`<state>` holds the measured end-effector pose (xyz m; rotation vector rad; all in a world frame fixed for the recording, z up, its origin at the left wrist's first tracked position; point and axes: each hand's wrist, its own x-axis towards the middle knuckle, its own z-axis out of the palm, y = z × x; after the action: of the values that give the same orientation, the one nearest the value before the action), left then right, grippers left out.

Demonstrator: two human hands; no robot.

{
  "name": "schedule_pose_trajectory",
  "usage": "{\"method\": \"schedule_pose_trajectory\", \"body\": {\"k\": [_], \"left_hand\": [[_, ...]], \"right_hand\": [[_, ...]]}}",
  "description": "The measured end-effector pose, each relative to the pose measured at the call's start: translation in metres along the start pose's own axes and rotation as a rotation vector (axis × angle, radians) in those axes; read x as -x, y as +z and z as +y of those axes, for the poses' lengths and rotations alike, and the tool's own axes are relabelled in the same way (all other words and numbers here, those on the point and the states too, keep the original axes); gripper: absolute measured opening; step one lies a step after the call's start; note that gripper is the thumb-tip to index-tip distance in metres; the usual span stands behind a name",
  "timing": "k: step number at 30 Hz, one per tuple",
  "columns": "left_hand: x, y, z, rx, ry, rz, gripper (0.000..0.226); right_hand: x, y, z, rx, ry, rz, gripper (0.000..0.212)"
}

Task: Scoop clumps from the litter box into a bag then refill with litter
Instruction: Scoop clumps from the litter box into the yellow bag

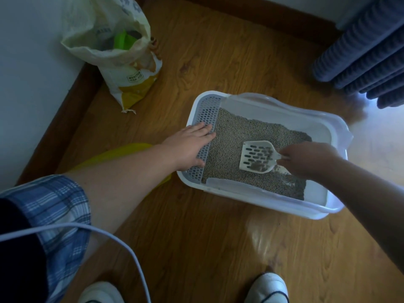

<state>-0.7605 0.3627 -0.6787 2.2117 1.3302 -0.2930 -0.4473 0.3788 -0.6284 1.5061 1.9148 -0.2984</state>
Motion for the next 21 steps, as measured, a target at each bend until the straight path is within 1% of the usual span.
{"method": "schedule_pose_trajectory", "body": {"k": [2,5,10,18,21], "left_hand": [[-0.001,0.0,-0.001,-0.002,0.004,0.003,0.099],[-0.001,0.0,-0.002,-0.008,0.006,0.003,0.1],[-0.001,0.001,-0.003,0.001,0.014,0.009,0.1],[-0.001,-0.001,-0.002,-0.002,0.019,0.016,0.099],[-0.001,-0.001,-0.001,-0.005,0.014,0.016,0.099]], "right_hand": [[-0.003,0.002,-0.009,0.036,0.048,-0.002,0.033],[-0.014,0.005,-0.025,0.031,0.048,0.009,0.029],[-0.041,0.003,-0.048,-0.179,-0.017,-0.082,0.035],[-0.063,0.003,-0.084,-0.382,-0.134,-0.014,0.034],[-0.066,0.02,-0.087,-0.53,-0.159,0.003,0.033]]}}
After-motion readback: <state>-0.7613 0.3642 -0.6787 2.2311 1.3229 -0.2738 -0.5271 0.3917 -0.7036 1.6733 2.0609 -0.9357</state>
